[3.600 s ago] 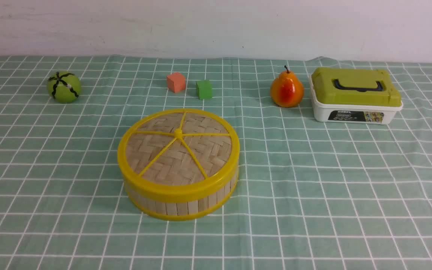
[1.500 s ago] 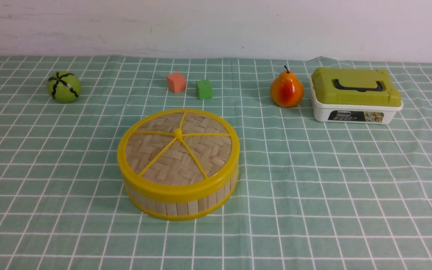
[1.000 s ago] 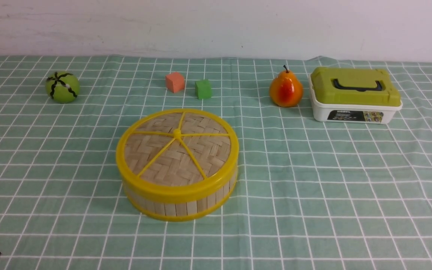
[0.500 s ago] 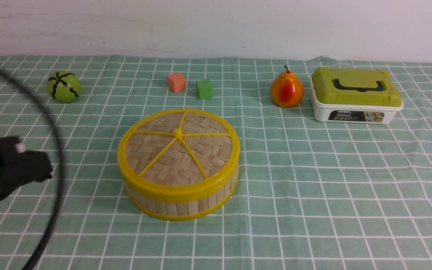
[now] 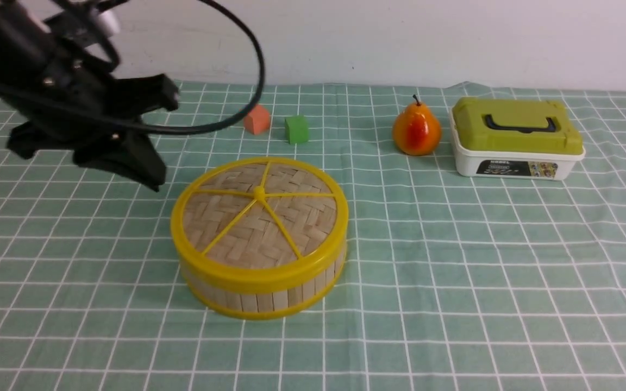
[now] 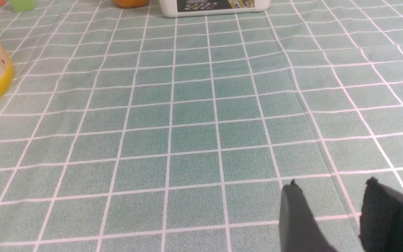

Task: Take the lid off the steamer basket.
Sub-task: Use the left arm to lift the lid of the steamer

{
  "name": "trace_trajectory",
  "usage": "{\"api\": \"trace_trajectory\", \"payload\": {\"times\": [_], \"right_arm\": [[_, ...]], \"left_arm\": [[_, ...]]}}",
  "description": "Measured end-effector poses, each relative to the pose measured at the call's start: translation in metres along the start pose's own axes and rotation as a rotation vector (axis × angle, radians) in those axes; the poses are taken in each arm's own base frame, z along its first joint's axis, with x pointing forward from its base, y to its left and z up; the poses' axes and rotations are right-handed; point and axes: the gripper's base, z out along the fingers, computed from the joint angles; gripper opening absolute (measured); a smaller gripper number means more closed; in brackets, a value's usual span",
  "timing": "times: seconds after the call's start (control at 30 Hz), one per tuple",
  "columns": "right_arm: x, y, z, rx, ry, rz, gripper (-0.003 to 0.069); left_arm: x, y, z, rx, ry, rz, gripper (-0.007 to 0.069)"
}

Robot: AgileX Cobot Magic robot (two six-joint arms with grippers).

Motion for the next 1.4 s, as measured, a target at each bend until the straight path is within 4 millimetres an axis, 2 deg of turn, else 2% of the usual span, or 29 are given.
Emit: {"api": "trace_trajectory", "payload": {"times": [0.03, 0.07, 0.13, 0.2, 0.23, 0.27, 0.3, 0.33, 0.4, 0.53, 0.67, 0.77, 0.83, 1.0, 1.23, 1.4], "right_arm": [[0.0, 0.0, 0.0, 0.0, 0.0, 0.0, 0.0241], [0.0, 0.0, 0.0, 0.0, 0.0, 0.0, 0.0241], [0.0, 0.0, 0.0, 0.0, 0.0, 0.0, 0.0241], [0.0, 0.0, 0.0, 0.0, 0.0, 0.0, 0.0241], [0.0, 0.0, 0.0, 0.0, 0.0, 0.0, 0.0241], [0.0, 0.0, 0.0, 0.0, 0.0, 0.0, 0.0241], [0.0, 0.0, 0.0, 0.0, 0.0, 0.0, 0.0241], [0.0, 0.0, 0.0, 0.0, 0.0, 0.0, 0.0241], [0.0, 0.0, 0.0, 0.0, 0.0, 0.0, 0.0241], [0.0, 0.0, 0.0, 0.0, 0.0, 0.0, 0.0241], [0.0, 0.0, 0.0, 0.0, 0.0, 0.0, 0.0241], [0.0, 0.0, 0.0, 0.0, 0.0, 0.0, 0.0241], [0.0, 0.0, 0.0, 0.0, 0.0, 0.0, 0.0241], [0.0, 0.0, 0.0, 0.0, 0.0, 0.0, 0.0241], [0.0, 0.0, 0.0, 0.0, 0.0, 0.0, 0.0241], [0.0, 0.0, 0.0, 0.0, 0.0, 0.0, 0.0241]], "left_arm": [[-0.008, -0.008, 0.012, -0.022, 0.007, 0.019, -0.0013], [-0.009, -0.009, 0.009, -0.019, -0.002, 0.018, -0.0013], [-0.025, -0.029, 0.041, -0.084, 0.007, 0.069, -0.0013], [-0.038, -0.045, 0.062, -0.119, -0.006, 0.11, -0.0013], [-0.041, -0.05, 0.064, -0.119, -0.018, 0.118, -0.0013], [-0.049, -0.059, 0.081, -0.13, -0.022, 0.127, -0.0013], [-0.052, -0.063, 0.088, -0.13, -0.027, 0.127, -0.0013], [-0.053, -0.065, 0.087, -0.127, -0.033, 0.13, -0.0012], [-0.06, -0.067, 0.103, -0.13, -0.032, 0.109, 0.0012], [-0.063, -0.063, 0.111, -0.172, -0.037, 0.099, 0.0098], [-0.066, -0.058, 0.109, -0.221, -0.063, 0.102, 0.0244], [-0.067, -0.056, 0.113, -0.237, -0.063, 0.104, 0.0303], [-0.067, -0.054, 0.123, -0.248, -0.046, 0.094, 0.0321], [-0.066, -0.048, 0.148, -0.269, -0.001, 0.083, 0.0323], [-0.066, -0.049, 0.15, -0.259, 0.002, 0.076, 0.0297], [-0.066, -0.049, 0.15, -0.255, 0.005, 0.074, 0.019]]}}
